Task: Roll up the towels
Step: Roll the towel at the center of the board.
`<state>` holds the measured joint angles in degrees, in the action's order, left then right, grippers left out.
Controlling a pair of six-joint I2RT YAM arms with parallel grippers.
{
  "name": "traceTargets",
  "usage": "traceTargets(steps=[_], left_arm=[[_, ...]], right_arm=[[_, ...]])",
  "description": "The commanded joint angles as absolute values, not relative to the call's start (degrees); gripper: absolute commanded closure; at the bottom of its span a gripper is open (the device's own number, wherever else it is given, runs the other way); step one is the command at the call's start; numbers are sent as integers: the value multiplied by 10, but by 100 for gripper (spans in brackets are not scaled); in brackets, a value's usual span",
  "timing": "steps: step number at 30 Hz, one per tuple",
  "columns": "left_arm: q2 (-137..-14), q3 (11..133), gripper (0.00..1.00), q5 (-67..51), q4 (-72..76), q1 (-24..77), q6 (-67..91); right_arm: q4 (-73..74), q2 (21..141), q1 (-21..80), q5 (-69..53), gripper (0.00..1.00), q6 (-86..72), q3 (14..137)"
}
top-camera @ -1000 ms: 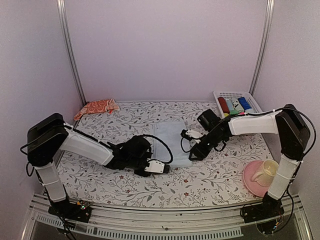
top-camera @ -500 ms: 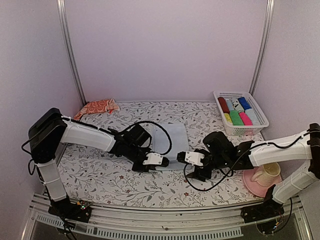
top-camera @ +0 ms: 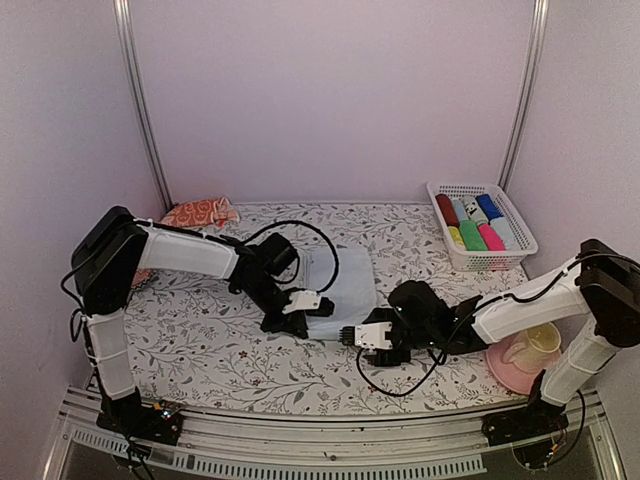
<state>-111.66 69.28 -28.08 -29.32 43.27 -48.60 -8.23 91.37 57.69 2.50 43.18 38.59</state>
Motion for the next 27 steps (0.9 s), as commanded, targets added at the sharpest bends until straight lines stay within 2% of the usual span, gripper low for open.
traceTargets(steps=[1, 8, 12, 16, 22, 23, 24, 27], left_arm=[[-1148, 718, 100, -335, -366, 414, -504], [-1169, 743, 100, -355, -410, 405, -525], [-1167, 744, 100, -362, -416, 401, -532], [-1163, 746, 100, -363, -417, 395, -533], [-1163, 750, 100, -368, -418, 388, -530], [-1163, 751, 99, -368, -418, 388, -529], [-1162, 750, 94, -367, -417, 387, -529], [-1150, 744, 73, -360, -402, 383, -521]], right_arm=[[-112, 951, 580, 62, 27, 460, 415], [-127, 1014, 579, 121, 35, 469, 442], [-124, 1032, 578, 139, 46, 460, 453], [-109, 1029, 578, 130, 63, 447, 457], [-89, 1017, 578, 125, 67, 419, 462], [-82, 1019, 578, 126, 67, 417, 465], [-71, 1021, 578, 124, 67, 410, 471], [-29, 1028, 578, 105, 77, 389, 492]])
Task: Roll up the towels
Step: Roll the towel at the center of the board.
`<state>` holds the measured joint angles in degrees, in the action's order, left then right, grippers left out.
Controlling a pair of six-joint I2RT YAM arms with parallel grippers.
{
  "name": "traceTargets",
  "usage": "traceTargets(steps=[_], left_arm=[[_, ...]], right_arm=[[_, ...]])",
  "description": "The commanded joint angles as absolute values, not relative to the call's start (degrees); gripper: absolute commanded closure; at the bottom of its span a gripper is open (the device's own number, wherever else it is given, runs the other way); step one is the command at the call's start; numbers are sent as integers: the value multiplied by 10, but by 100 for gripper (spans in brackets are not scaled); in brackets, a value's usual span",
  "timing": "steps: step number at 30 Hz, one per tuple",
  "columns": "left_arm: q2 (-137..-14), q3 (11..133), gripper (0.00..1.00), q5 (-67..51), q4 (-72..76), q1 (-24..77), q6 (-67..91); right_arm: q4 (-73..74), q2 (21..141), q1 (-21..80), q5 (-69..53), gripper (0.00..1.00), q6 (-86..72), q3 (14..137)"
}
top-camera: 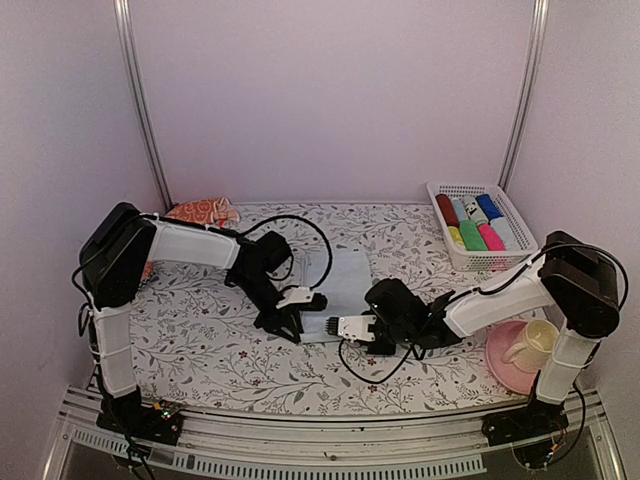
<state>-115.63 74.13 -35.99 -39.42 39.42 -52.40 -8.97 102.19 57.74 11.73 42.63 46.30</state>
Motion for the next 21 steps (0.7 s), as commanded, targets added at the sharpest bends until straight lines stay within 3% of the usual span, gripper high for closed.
traceTargets(steps=[1, 3, 6, 10, 21], left_arm=[[-1143, 740, 67, -358, -393, 383, -517], [-1122, 731, 54, -356, -374, 379, -509], [-1089, 714, 45, -351, -344, 377, -496], [-1047, 673, 33, -346, -285, 377, -483], [-954, 533, 28, -323, -133, 378, -505]], right_arm=[[-16, 1028, 578, 96, 82, 384, 498], [1, 1027, 578, 77, 88, 372, 503], [20, 1020, 578, 51, 95, 348, 505], [56, 1016, 575, 6, 96, 310, 516], [176, 1028, 520, -165, 95, 243, 584]])
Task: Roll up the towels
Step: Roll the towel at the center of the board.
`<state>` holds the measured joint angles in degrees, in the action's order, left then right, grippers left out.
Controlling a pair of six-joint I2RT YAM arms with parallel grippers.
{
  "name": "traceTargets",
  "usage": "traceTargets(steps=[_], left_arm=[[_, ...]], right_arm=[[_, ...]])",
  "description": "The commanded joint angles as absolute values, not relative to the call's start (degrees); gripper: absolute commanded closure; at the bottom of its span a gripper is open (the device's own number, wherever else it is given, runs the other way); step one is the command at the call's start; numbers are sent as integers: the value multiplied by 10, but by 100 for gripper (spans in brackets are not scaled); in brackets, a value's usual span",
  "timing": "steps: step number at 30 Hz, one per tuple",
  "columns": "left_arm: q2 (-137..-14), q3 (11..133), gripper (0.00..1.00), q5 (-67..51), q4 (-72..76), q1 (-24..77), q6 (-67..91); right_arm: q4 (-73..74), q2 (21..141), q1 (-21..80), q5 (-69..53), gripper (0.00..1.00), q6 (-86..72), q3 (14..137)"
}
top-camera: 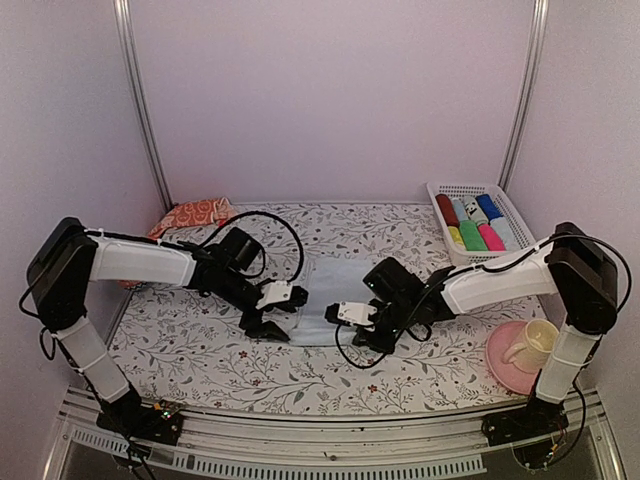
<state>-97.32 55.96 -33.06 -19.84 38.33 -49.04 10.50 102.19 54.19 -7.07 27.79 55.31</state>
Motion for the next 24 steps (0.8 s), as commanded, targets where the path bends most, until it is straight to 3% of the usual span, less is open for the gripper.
traceTargets(steps=[1, 8, 24], left_arm=[[-948, 525, 28, -323, -124, 378, -508], [-929, 492, 31, -298, -69, 392, -506], [-984, 569, 35, -338, -125, 403, -437]], right_arm=[[186, 1032, 512, -182, 96, 240, 591], [254, 1083, 471, -256, 93, 219, 646], [310, 1145, 417, -311, 92, 210, 707]])
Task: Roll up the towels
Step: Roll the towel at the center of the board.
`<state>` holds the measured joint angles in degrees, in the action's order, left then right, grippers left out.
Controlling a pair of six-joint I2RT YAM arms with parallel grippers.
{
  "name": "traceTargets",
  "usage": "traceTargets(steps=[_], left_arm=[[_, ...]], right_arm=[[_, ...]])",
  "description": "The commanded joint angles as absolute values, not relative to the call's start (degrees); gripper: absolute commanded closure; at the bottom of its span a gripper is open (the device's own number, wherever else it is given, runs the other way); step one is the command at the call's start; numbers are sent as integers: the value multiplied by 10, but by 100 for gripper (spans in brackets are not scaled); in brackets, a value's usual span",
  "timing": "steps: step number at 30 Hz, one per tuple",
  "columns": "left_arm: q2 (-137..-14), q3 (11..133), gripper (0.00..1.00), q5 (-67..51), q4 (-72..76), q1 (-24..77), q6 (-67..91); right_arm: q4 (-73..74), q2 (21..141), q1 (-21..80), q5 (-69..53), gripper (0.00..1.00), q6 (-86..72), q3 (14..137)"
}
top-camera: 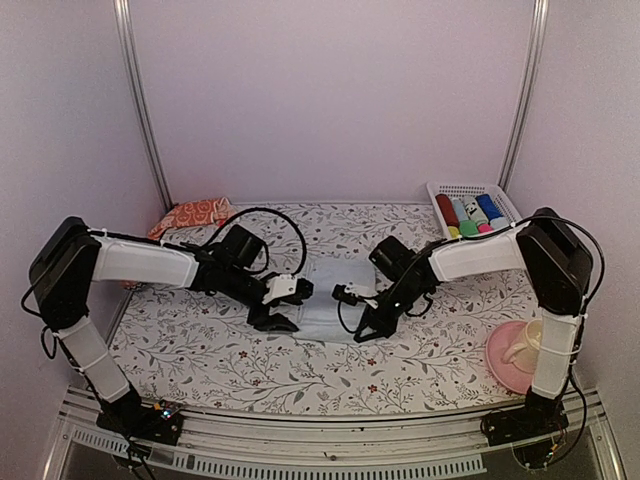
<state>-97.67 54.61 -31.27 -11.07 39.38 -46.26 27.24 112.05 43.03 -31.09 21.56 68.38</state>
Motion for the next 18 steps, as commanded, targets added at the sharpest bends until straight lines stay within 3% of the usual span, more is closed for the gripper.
traceTargets(steps=[1, 12, 16, 18], left_arm=[[-984, 572, 36, -340, -125, 404, -432], [-1020, 605, 47, -276, -132, 451, -386], [-1043, 610, 64, -252, -130, 452, -374], [-1048, 608, 68, -237, -116, 452, -369]], right_arm=[[314, 1147, 415, -314, 92, 209, 712], [327, 1162, 408, -309, 87, 203, 730], [329, 1161, 405, -310, 87, 200, 733], [329, 1160, 405, -311, 87, 200, 732]])
